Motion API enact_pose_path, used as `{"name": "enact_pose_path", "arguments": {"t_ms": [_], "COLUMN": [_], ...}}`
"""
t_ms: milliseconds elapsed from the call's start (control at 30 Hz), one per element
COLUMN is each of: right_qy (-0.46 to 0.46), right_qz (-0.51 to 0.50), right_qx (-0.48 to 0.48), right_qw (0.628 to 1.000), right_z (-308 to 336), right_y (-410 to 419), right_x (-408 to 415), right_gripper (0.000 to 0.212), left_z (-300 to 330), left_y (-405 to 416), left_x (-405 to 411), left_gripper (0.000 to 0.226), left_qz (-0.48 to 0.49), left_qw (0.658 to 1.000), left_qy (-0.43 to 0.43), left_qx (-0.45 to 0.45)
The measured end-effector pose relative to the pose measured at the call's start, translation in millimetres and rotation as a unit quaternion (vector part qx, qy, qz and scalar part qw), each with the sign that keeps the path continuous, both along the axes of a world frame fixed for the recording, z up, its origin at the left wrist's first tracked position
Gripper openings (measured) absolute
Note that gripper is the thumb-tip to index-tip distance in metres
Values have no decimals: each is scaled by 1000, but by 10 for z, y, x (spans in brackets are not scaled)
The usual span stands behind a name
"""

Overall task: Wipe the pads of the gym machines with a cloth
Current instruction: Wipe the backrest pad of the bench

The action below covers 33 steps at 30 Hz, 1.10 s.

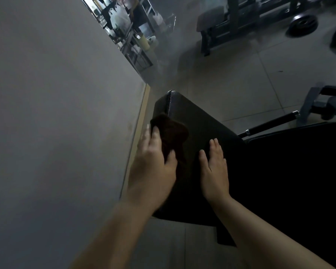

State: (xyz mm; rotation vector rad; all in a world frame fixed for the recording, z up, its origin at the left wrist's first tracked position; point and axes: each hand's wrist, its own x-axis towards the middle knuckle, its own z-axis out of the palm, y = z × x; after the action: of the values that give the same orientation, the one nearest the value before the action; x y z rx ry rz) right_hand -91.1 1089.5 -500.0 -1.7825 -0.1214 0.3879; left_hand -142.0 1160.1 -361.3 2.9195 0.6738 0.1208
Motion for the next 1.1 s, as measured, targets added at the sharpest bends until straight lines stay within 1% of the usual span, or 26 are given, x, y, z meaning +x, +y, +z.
{"name": "enact_pose_path", "arguments": {"t_ms": [100,200,300,433,467,533,600,733,767,867,933,967,1067,1100], "right_qy": [-3,-4,-1,8,8,3,3,0,-1,-7,-7,-7,-7,-9], "right_qz": [1,-1,2,2,0,-5,-9,-19,-22,-26,-30,-30,-24,-23], "right_qx": [7,-4,-8,-6,-3,6,14,28,32,35,38,39,37,37], "right_qw": [1000,1000,1000,1000,1000,1000,1000,999,999,999,999,999,999,999], "right_z": [-7,0,2,17,21,13,2,-29,-35,-48,-40,-38,-53,-60], "right_y": [-3,7,7,2,1,-1,-5,1,5,12,13,14,1,0], "right_x": [-8,-5,4,11,10,5,7,8,5,-4,0,6,16,14], "right_gripper": [57,58,57,57,57,56,55,53,52,51,51,51,51,51], "left_z": [-18,9,31,51,63,50,38,-9,-29,-168,-183,-147,-20,-10], "left_y": [-208,-228,-56,243,293,371,395,195,95,-144,-62,9,236,279], "left_x": [-445,-438,16,919,1059,1148,995,211,-56,-697,-674,-517,164,328], "left_gripper": [72,72,66,51,50,56,62,61,63,68,64,62,58,56], "left_qz": [24,37,22,44,44,26,1,-24,-32,-116,-153,-148,-52,-31], "left_qw": [999,997,999,999,999,1000,1000,998,998,989,984,985,997,996], "left_qy": [31,55,30,11,11,17,14,-43,-52,-71,-67,-70,-41,-54], "left_qx": [10,37,37,8,4,-2,-22,-42,-30,49,67,56,-43,-60]}}
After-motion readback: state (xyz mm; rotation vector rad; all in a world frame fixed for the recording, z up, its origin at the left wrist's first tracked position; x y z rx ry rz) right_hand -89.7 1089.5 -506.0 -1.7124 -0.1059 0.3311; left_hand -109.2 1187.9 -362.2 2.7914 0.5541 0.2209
